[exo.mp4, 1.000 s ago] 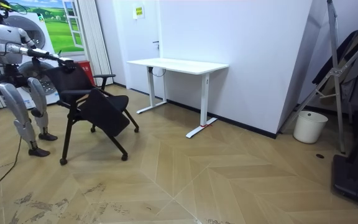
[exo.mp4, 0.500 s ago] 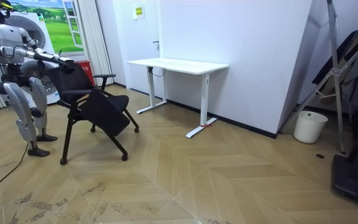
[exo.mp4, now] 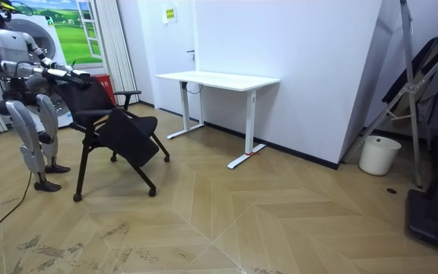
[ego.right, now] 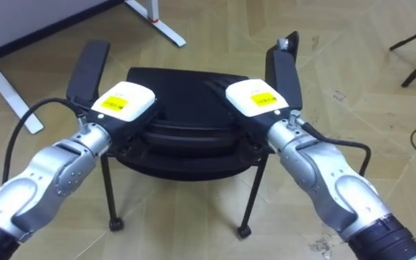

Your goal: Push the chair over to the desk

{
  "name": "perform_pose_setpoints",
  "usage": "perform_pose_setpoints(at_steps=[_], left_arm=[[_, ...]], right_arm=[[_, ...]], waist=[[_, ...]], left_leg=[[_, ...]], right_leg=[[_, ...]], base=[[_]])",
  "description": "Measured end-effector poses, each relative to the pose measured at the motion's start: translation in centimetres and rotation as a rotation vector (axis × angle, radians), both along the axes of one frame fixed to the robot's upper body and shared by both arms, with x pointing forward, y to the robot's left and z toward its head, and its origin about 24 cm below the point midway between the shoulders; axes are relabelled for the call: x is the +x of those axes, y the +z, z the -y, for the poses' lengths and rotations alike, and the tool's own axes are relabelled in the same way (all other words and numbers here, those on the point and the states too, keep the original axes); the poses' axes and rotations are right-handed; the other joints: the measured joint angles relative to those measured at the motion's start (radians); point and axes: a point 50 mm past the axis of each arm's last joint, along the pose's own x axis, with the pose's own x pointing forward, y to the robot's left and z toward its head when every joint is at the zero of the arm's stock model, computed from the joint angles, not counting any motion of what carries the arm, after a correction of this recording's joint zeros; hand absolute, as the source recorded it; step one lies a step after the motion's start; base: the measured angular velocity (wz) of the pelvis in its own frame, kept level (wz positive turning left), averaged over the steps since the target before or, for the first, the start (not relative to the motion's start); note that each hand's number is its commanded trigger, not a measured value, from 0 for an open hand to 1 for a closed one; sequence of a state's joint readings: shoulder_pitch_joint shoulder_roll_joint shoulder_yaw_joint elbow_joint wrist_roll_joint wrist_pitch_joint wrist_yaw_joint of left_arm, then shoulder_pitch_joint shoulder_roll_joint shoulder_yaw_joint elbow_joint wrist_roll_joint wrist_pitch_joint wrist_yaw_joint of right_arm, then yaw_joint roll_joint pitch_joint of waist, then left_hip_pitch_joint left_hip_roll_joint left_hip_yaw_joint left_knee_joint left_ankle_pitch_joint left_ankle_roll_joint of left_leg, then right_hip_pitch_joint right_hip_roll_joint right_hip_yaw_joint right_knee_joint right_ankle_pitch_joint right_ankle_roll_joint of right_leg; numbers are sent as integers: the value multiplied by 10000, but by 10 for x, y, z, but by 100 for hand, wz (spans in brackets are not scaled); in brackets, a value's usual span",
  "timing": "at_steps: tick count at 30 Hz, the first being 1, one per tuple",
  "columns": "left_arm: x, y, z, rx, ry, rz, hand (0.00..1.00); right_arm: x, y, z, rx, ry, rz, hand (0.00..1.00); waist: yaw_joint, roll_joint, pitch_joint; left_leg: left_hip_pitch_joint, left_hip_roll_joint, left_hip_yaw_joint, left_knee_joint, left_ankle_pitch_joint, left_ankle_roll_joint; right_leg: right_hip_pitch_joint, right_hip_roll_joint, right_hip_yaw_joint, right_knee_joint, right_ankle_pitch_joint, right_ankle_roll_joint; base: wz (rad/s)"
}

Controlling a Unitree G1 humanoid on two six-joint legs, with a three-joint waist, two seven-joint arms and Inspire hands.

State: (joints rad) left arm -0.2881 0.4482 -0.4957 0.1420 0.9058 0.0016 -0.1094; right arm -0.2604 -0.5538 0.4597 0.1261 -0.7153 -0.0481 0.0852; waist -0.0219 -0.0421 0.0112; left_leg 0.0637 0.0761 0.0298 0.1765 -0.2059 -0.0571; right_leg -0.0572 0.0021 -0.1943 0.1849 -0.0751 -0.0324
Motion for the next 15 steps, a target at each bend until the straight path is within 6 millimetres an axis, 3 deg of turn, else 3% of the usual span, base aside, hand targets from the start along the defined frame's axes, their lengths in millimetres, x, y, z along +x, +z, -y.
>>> perform_pose_setpoints(at_steps=[4,5,6,7,8,9,10,11,12,13,15], left_arm=[[-4,-4,-1,-89,-5,-18,100],[-5,-6,-1,-92,16,-76,100],[-7,-8,-1,-121,34,-157,100],[-7,-8,0,-172,15,-145,100],[-6,-6,3,-278,-93,9,100],[-7,-6,3,-218,-124,33,100],[-7,-7,3,-197,-119,-3,100],[-8,-8,2,-154,-62,-103,100],[-9,-9,1,-141,-29,-150,100],[-10,-10,0,-152,-6,-190,100],[-10,-10,0,-172,-42,-213,100]], right_arm=[[-1,-9,9,205,-436,-191,0],[0,-13,11,316,-620,-301,0],[0,-17,12,683,-859,-443,0],[1,-18,14,873,-1042,-451,0],[1,-18,20,1327,-1339,-533,0],[-4,-24,21,1716,-1629,-660,7],[-4,-24,22,1829,-1741,-595,25],[-5,-26,22,1839,-1846,-470,29],[-5,-26,23,1826,-1865,-423,56],[-6,-26,25,1831,-1936,-298,64],[-7,-28,28,1875,-2137,-104,77]], waist=[[-7,57,-10],[-14,45,-7],[-100,14,10],[-217,44,8],[-392,110,0],[-218,-88,-101],[-173,-106,-112],[-112,-45,-78],[-74,2,-62],[-67,51,-39],[-194,71,-34]], left_leg=[[22,-1,137,253,0,0],[-75,-19,314,603,-9,1],[-499,-13,501,1221,-237,137],[-682,-41,514,957,-251,215],[-1105,-56,599,85,296,535],[-1046,-120,1040,252,429,464],[-1031,-153,1098,335,423,474],[-928,-209,928,430,420,474],[-857,-219,805,420,413,472],[-806,-244,599,415,400,465],[-747,-322,599,257,399,465]], right_leg=[[159,-42,52,0,1,0],[234,-143,218,-3,5,-1],[327,-302,723,-23,2,16],[328,-327,916,-19,-13,41],[195,-339,1100,74,-158,284],[86,-402,1247,107,-306,503],[107,-390,1191,85,-327,532],[215,-410,919,34,-302,500],[262,-415,773,27,-260,461],[373,-440,535,-38,-217,425],[544,-440,339,-192,-255,475]], base=[[1],[14],[24],[50],[9],[-13],[-53],[-32],[-27],[0],[27]])
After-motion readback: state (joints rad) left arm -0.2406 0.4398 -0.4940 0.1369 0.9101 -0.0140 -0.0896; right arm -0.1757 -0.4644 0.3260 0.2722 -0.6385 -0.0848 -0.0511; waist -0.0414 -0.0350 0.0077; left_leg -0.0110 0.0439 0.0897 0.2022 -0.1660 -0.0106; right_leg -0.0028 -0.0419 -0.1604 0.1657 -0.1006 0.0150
